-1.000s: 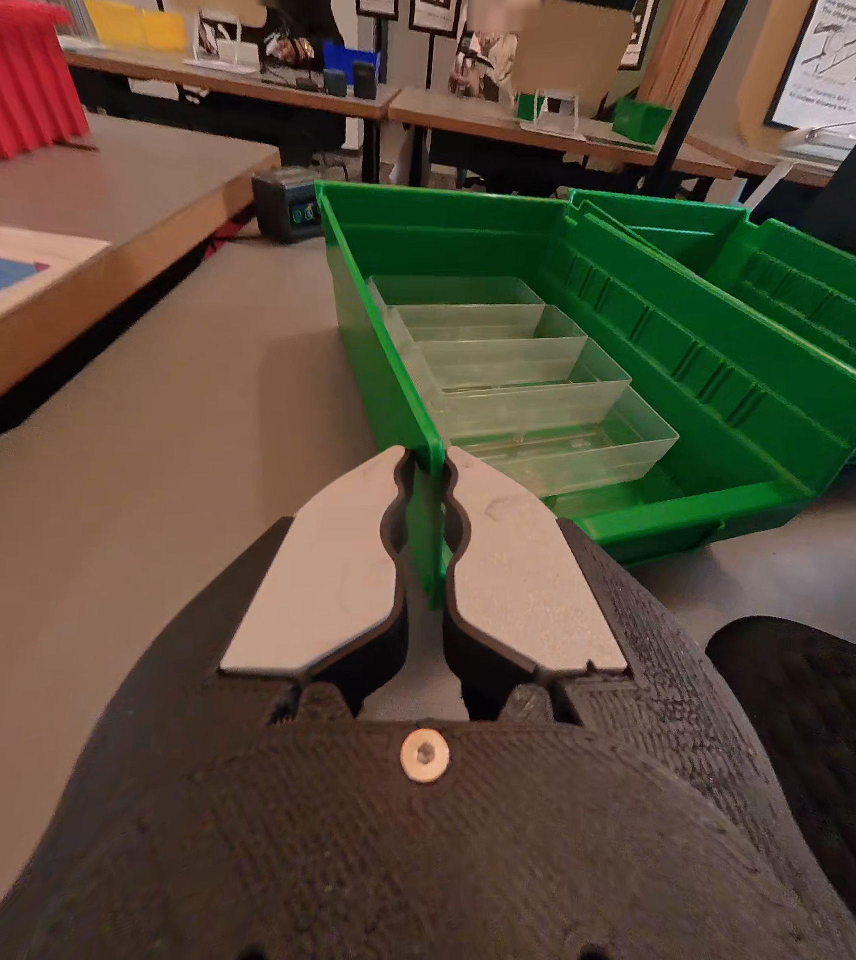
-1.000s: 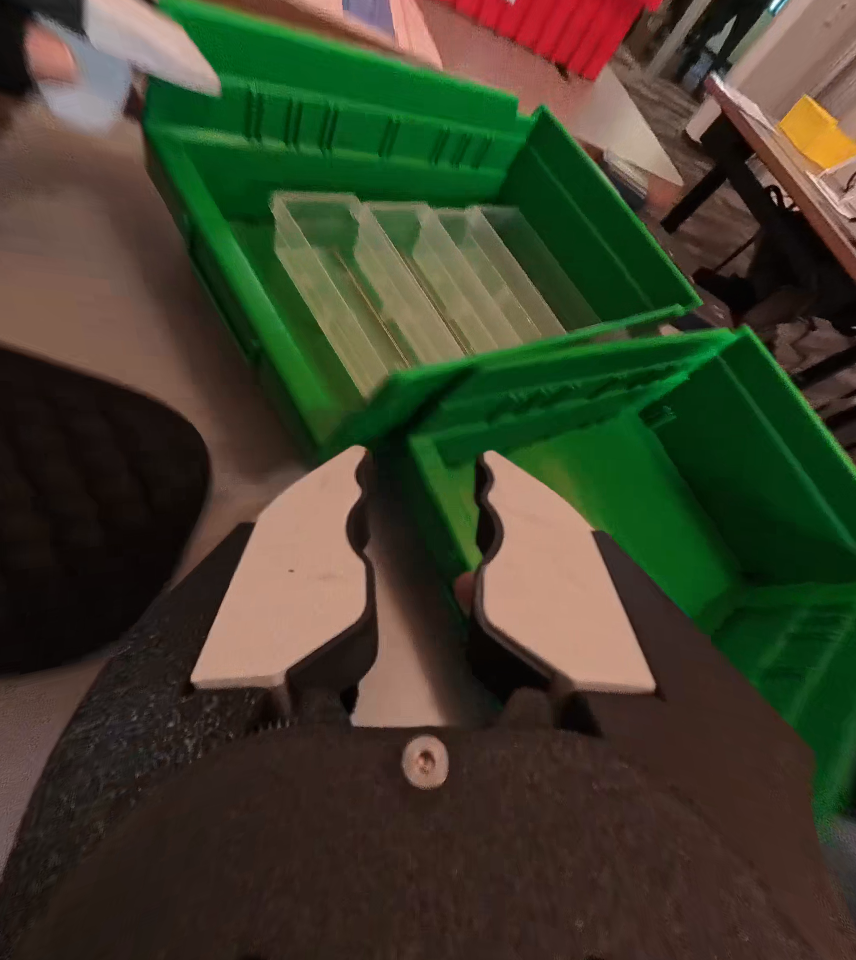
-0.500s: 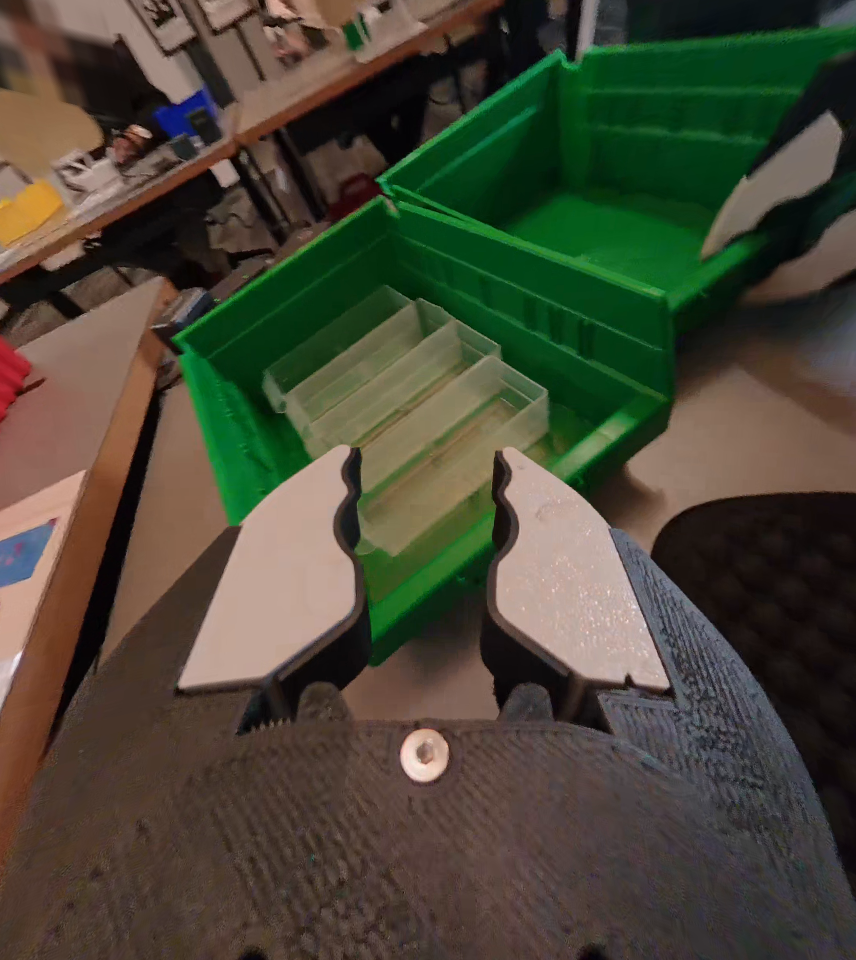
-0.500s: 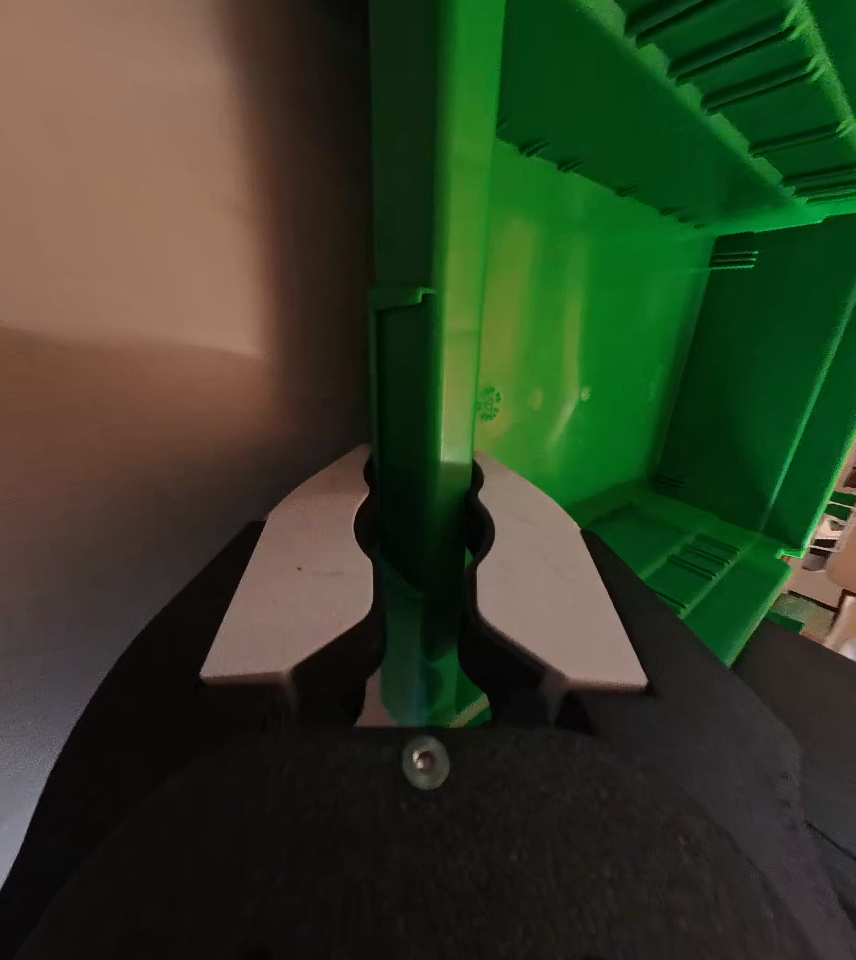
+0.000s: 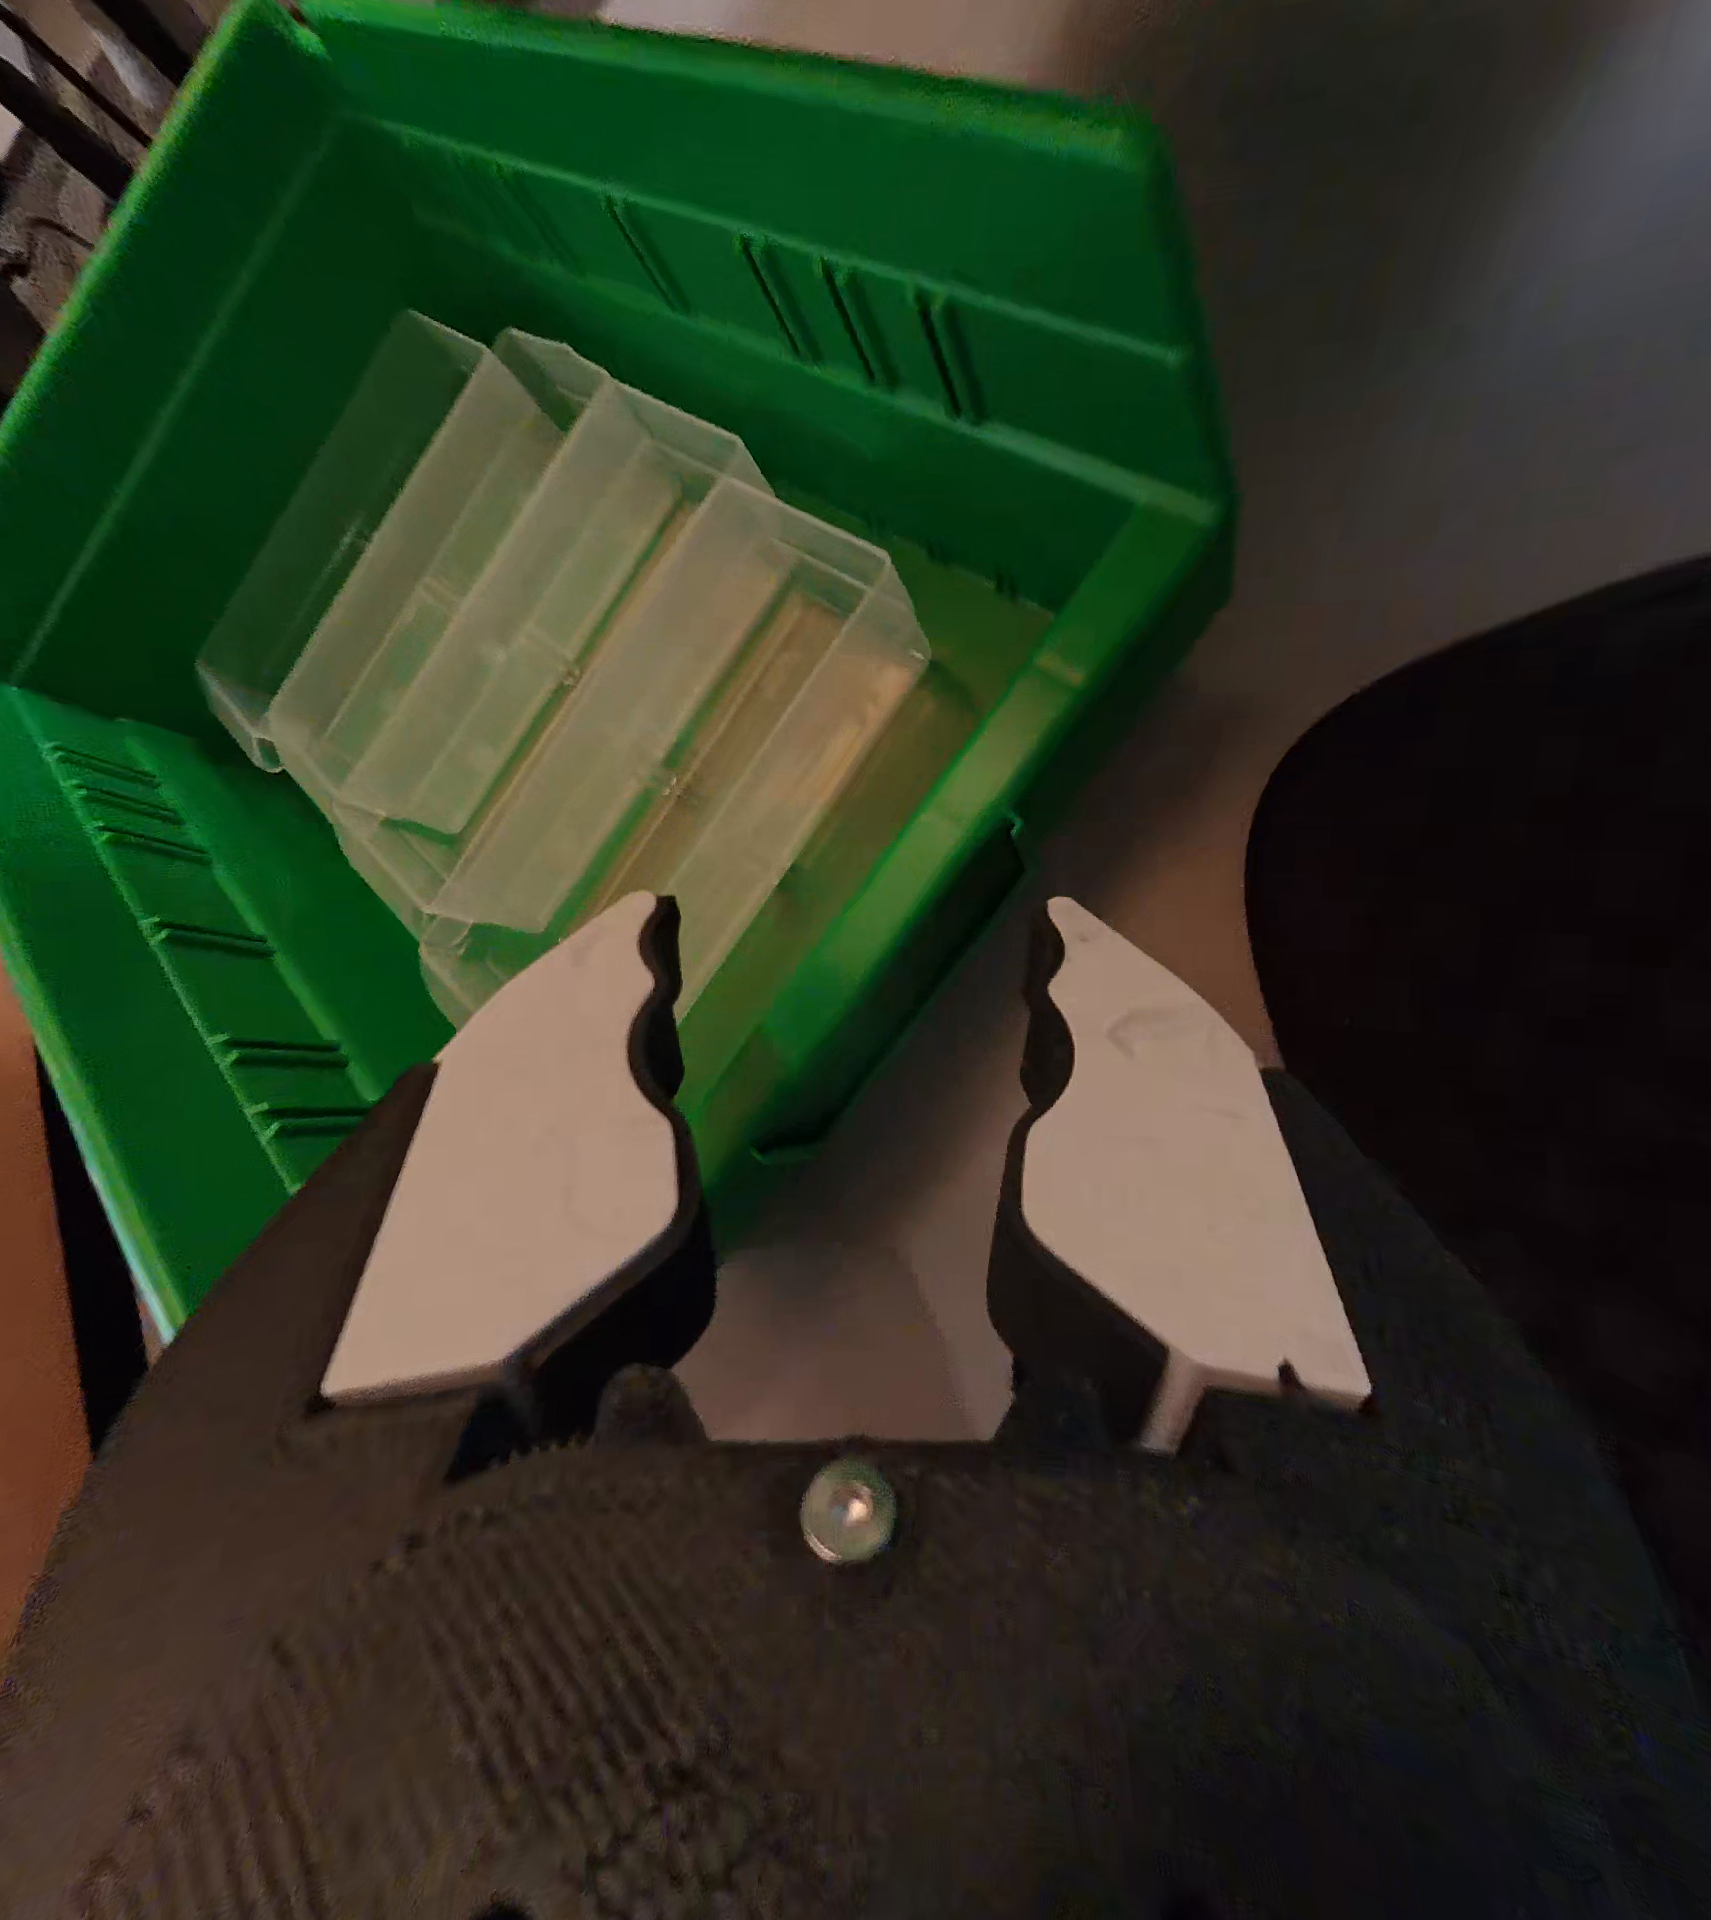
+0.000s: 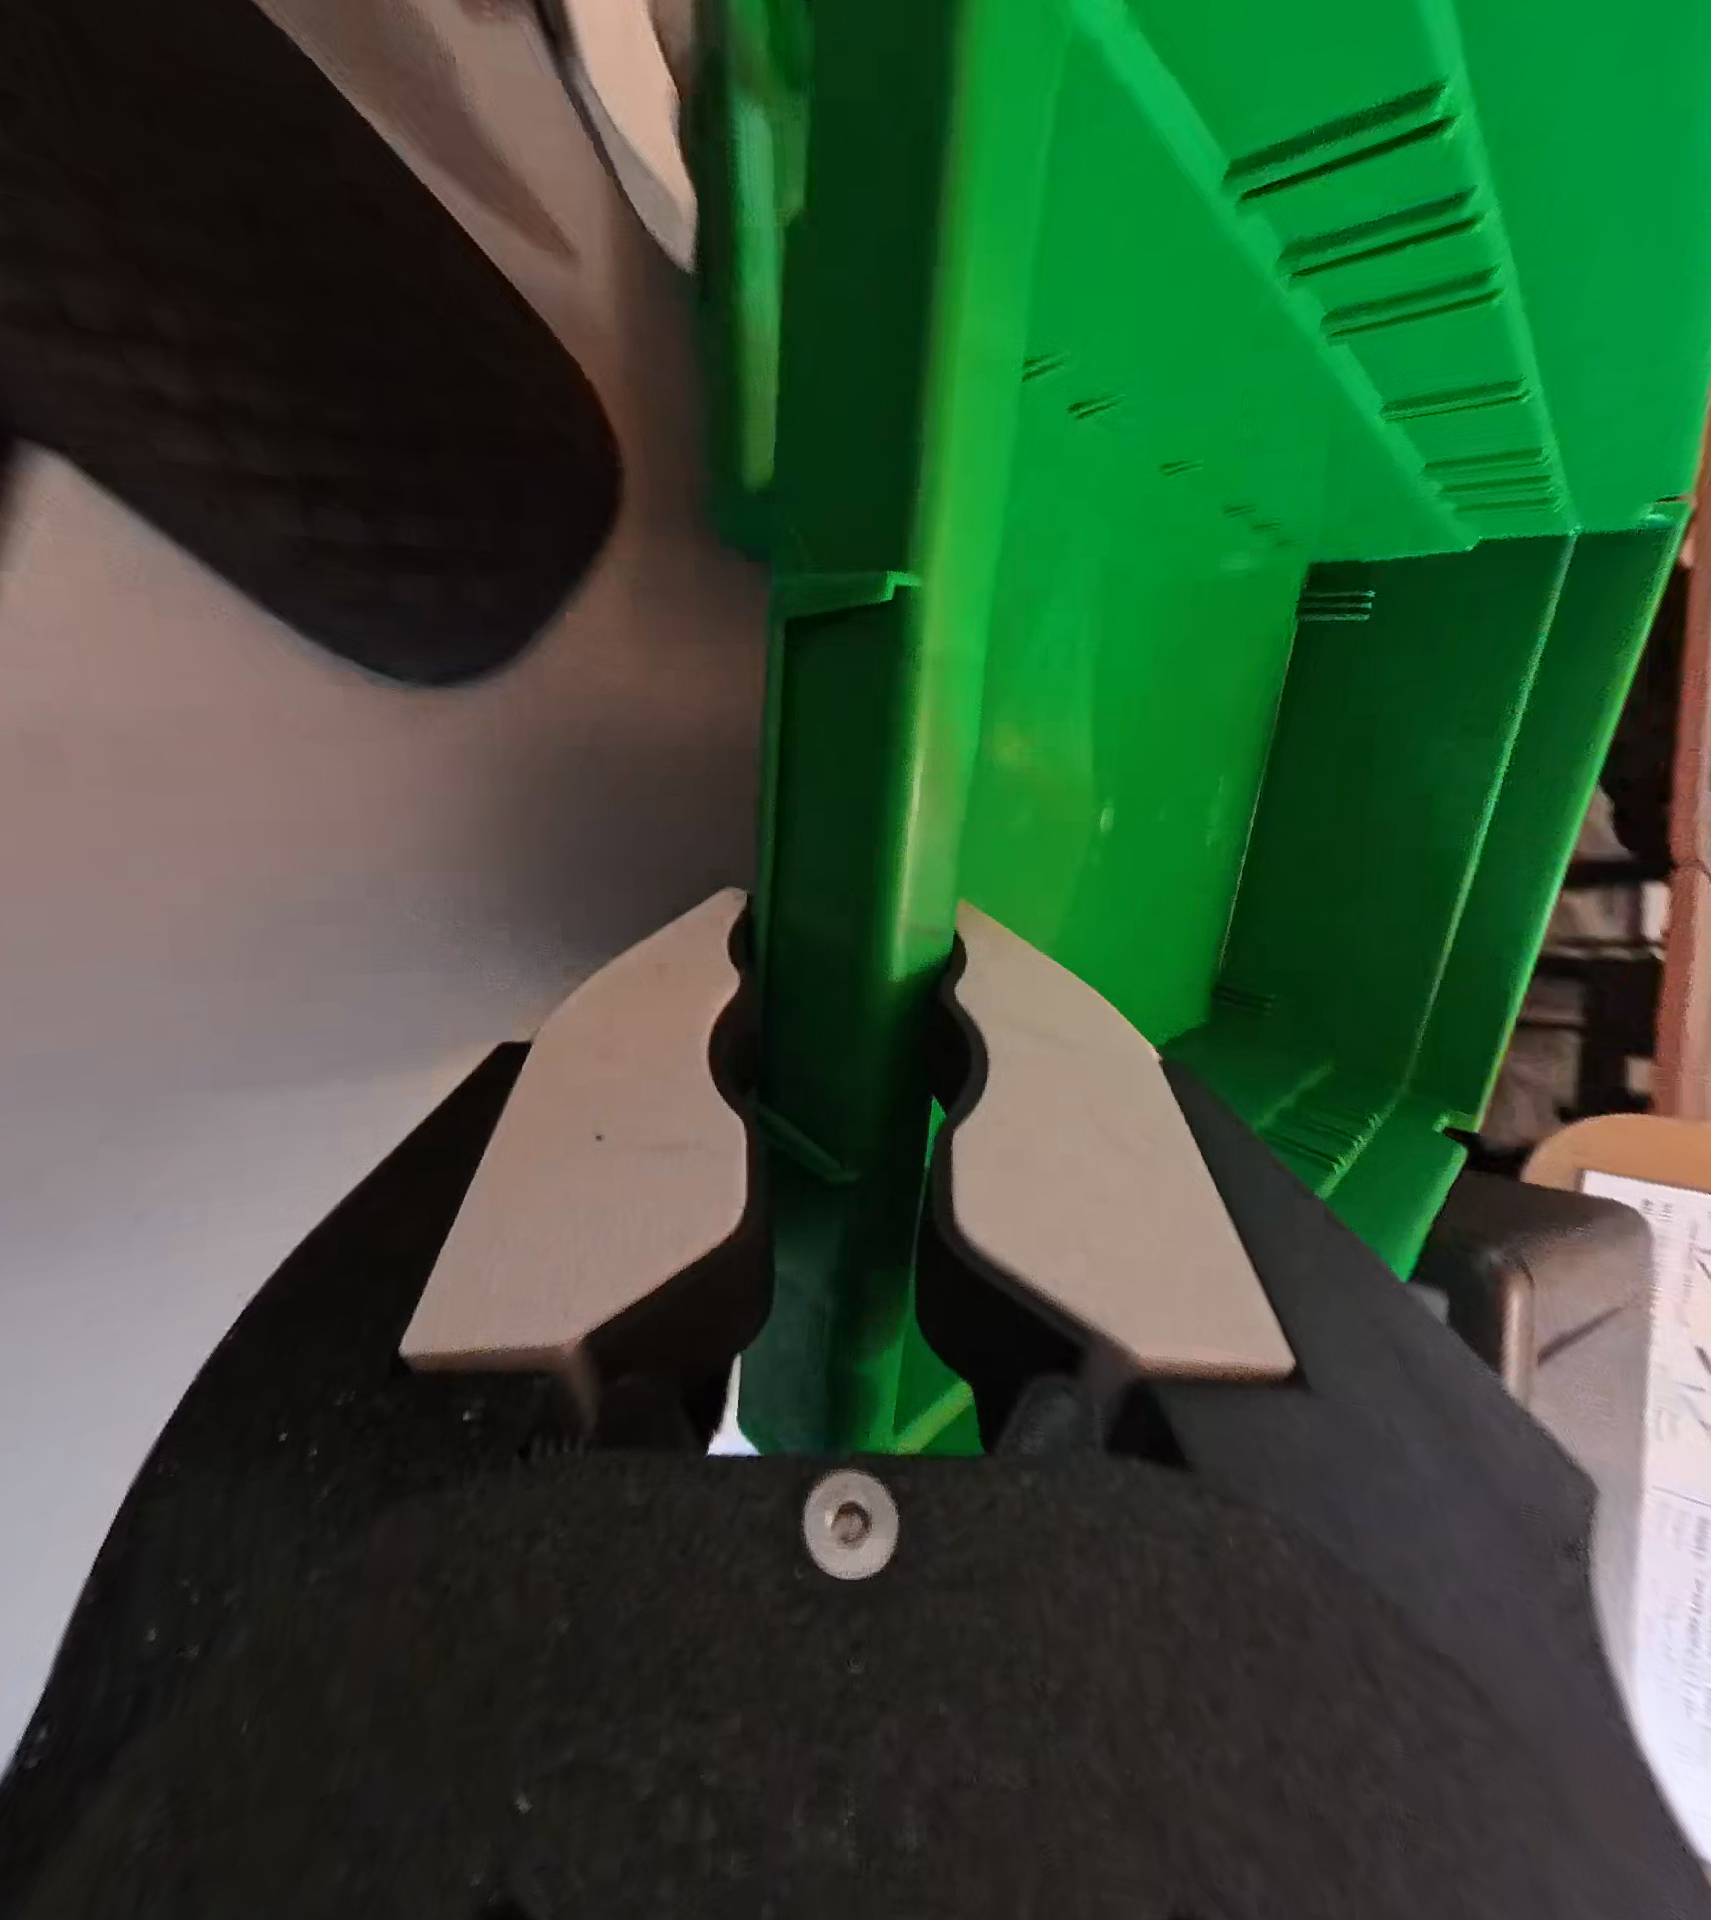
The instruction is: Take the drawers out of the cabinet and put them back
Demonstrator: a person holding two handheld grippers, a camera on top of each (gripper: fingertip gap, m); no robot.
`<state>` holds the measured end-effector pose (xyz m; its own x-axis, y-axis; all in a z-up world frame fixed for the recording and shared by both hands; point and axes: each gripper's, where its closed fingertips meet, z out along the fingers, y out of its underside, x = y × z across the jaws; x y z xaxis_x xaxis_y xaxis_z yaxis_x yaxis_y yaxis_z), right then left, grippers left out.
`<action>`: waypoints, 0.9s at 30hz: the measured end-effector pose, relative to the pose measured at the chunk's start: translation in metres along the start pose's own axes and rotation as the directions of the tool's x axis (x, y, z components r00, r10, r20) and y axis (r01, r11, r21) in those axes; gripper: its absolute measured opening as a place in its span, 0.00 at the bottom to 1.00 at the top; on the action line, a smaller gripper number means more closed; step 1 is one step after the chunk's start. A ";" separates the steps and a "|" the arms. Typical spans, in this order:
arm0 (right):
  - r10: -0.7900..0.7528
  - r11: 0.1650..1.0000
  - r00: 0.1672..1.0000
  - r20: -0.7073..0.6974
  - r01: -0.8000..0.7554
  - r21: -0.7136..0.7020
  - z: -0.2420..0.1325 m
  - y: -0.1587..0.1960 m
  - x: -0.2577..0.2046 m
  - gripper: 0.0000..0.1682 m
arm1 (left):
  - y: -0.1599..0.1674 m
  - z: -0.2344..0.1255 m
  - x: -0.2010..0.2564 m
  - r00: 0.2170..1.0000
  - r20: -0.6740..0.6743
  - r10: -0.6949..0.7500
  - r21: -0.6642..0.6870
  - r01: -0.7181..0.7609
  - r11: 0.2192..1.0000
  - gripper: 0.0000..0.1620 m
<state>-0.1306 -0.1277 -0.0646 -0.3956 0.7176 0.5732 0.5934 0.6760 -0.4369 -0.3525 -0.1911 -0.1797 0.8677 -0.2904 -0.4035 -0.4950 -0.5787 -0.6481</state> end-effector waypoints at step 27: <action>0.400 0.702 0.831 -0.387 -0.549 -0.454 -0.202 0.311 -0.114 0.18 | -0.060 0.084 0.048 0.876 -0.014 0.482 -0.080 -0.482 0.873 0.21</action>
<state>0.2407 -0.0332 -0.1260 0.1801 0.8015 0.5702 0.9517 0.0046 -0.3071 -0.2850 -0.1062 -0.2138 0.5220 -0.5439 -0.6571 -0.8463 -0.4259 -0.3199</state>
